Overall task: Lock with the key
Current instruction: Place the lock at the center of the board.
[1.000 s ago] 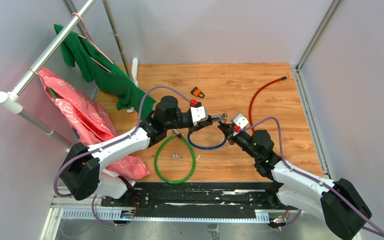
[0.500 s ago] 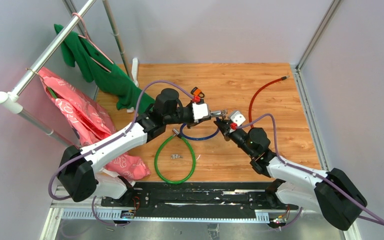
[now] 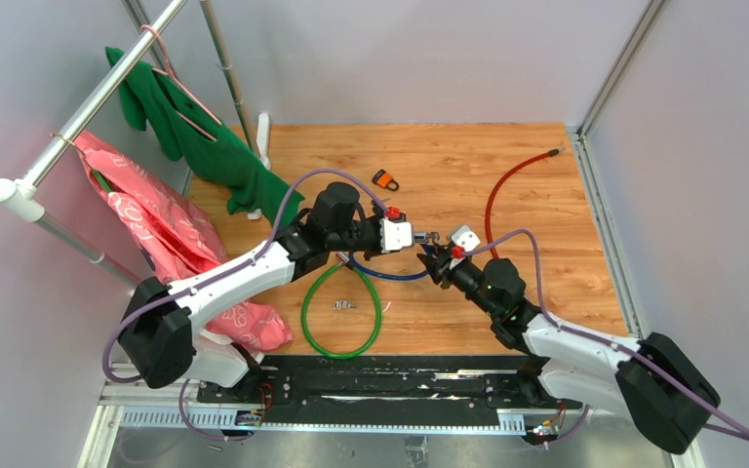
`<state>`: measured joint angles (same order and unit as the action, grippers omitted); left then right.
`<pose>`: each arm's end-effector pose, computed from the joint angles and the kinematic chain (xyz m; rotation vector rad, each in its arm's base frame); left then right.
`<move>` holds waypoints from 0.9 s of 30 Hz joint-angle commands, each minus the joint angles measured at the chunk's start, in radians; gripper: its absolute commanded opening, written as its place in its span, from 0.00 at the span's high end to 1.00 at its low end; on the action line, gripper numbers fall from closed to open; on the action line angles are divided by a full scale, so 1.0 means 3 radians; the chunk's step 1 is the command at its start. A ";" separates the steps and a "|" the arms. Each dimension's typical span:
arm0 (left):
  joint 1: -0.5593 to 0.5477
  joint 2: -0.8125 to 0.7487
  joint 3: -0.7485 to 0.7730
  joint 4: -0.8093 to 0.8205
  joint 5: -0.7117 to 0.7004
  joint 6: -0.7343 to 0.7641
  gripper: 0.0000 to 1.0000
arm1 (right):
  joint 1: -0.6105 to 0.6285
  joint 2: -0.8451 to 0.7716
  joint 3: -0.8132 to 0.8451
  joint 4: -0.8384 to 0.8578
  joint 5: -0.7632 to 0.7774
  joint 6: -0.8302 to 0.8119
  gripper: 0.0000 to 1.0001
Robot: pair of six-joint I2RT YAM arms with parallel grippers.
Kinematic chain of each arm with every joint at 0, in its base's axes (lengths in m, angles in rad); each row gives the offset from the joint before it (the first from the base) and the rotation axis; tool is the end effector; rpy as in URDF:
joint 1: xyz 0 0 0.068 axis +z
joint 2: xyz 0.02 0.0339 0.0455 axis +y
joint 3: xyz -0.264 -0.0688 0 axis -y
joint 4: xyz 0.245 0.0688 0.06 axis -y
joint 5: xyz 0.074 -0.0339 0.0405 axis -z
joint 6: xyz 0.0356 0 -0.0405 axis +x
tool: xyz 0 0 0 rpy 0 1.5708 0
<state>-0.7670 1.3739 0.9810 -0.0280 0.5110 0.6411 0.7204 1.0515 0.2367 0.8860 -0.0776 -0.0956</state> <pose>0.2137 -0.2301 0.2911 1.5167 1.2751 -0.5889 0.1559 0.1406 0.2134 -0.6631 1.3739 0.5593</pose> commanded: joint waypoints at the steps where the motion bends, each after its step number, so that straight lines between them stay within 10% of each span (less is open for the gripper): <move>1: -0.0026 0.0047 -0.0069 -0.0189 -0.0117 0.0271 1.00 | 0.0089 -0.0467 -0.0082 -0.0344 -0.0038 0.0502 0.56; 9: -0.0026 0.0093 -0.0037 -0.0215 -0.0129 0.0261 1.00 | -0.0013 -0.1101 0.0474 -0.2323 -0.0257 0.0699 0.23; 17: -0.0026 0.0087 -0.0033 -0.0237 -0.0108 0.0263 1.00 | -0.1056 -0.0910 0.1625 -0.4316 -0.2363 0.0849 0.21; 22: -0.0026 0.0054 -0.0060 -0.0207 -0.0103 0.0245 1.00 | -0.1351 -0.0660 0.2525 -0.5265 -0.2066 0.0245 0.22; 27: -0.0026 0.0034 -0.0073 -0.0214 -0.0104 0.0222 1.00 | -0.1348 -0.0156 0.2900 -0.5029 -0.2200 0.0121 0.42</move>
<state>-0.7700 1.3800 0.9810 -0.0399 0.4938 0.7067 0.3294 0.9123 1.0409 -0.5442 -0.6674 0.0032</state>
